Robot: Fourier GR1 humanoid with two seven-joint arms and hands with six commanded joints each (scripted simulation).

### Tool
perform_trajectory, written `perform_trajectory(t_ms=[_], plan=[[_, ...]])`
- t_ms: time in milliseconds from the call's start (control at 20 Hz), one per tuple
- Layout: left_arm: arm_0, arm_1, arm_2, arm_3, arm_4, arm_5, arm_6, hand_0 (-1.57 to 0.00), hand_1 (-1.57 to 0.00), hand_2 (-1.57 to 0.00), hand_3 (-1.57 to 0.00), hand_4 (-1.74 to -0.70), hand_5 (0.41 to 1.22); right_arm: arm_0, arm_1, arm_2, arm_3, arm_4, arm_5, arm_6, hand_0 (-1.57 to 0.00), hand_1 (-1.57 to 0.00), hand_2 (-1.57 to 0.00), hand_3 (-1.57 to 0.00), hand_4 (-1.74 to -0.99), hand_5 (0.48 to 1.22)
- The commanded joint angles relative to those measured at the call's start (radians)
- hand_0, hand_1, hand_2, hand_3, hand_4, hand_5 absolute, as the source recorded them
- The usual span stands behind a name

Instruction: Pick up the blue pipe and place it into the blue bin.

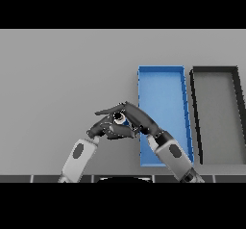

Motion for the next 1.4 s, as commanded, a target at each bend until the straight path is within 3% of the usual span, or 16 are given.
perform_trajectory(t_ms=[0,100,250,400,450,550,650,800,950,1100,1250,1350], plan=[[0.005,-0.002,-0.007,0.000,-0.018,-0.013,0.015,-0.60,-0.55,-0.53,-0.48,-1.21,1.221,0.000,0.000,0.006,0.004,0.006,-0.007,0.016,-1.56,-1.56,-1.56,-1.56,-1.738,1.211],[0.004,-0.011,0.005,0.006,-0.041,-0.020,0.028,-0.38,-0.35,-0.34,-0.30,-1.08,1.029,0.009,-0.011,0.015,-0.006,0.011,-0.019,0.020,-1.57,-1.57,-1.57,-1.56,-1.739,1.214],[-0.005,-0.020,0.026,-0.003,-0.015,-0.019,0.088,-0.20,-0.18,-0.17,-0.16,-1.00,0.770,-0.004,-0.020,0.025,0.006,0.032,-0.042,0.024,-1.57,-1.57,-1.57,-1.57,-1.740,1.218],[0.011,-0.040,0.026,0.016,-0.013,-0.010,0.125,-0.10,-0.09,-0.09,-0.08,-0.97,0.603,-0.004,-0.034,0.020,-0.001,0.010,-0.042,0.008,-1.57,-1.57,-1.57,-1.57,-1.740,1.219],[0.010,-0.037,0.027,0.017,-0.021,-0.002,0.106,-0.08,-0.07,-0.07,-0.06,-0.97,0.567,0.008,-0.026,0.031,-0.007,0.003,-0.048,0.012,-1.57,-1.57,-1.57,-1.57,-1.741,1.220],[0.014,-0.029,0.027,0.018,-0.037,0.007,0.101,-0.05,-0.05,-0.04,-0.04,-0.95,0.513,0.003,-0.026,0.012,-0.003,-0.017,-0.054,0.000,-1.57,-1.57,-1.57,-1.57,-1.741,1.220],[0.021,-0.022,0.026,0.022,-0.042,0.007,0.101,-0.03,-0.03,-0.03,-0.03,-0.93,0.484,-0.012,-0.007,-0.013,-0.020,-0.097,-0.058,0.008,-1.57,-1.57,-1.57,-1.57,-1.741,1.220],[0.015,-0.026,0.024,0.022,-0.043,0.004,0.118,-0.02,-0.01,-0.01,-0.01,-0.91,0.470,-0.085,0.009,-0.074,-0.035,-0.187,-0.107,0.076,-1.57,-1.57,-1.57,-1.57,-1.741,1.221],[0.015,-0.028,0.020,0.021,-0.045,0.002,0.122,-0.01,-0.01,-0.01,-0.01,-0.91,0.450,-0.196,-0.016,-0.148,-0.058,-0.287,-0.128,0.147,-1.57,-1.57,-1.57,-1.57,-1.741,1.221],[0.017,-0.034,0.020,0.023,-0.040,-0.001,0.136,0.00,0.00,0.00,0.00,-0.91,0.437,-0.353,-0.088,-0.263,-0.021,-0.411,-0.145,0.150,-1.57,-1.57,-1.57,-1.57,-1.741,1.221],[0.022,-0.031,0.020,0.012,-0.040,0.000,0.155,0.00,0.00,0.00,0.00,-0.90,0.432,-0.466,-0.182,-0.380,0.021,-0.371,-0.214,0.156,-1.57,-1.57,-1.57,-1.57,-1.741,1.221],[0.010,-0.025,0.027,0.016,-0.042,0.000,0.153,0.00,0.00,0.00,0.00,-0.89,0.428,-0.489,-0.258,-0.427,0.074,-0.367,-0.240,0.161,-1.57,-1.57,-1.57,-1.57,-1.741,1.221]])
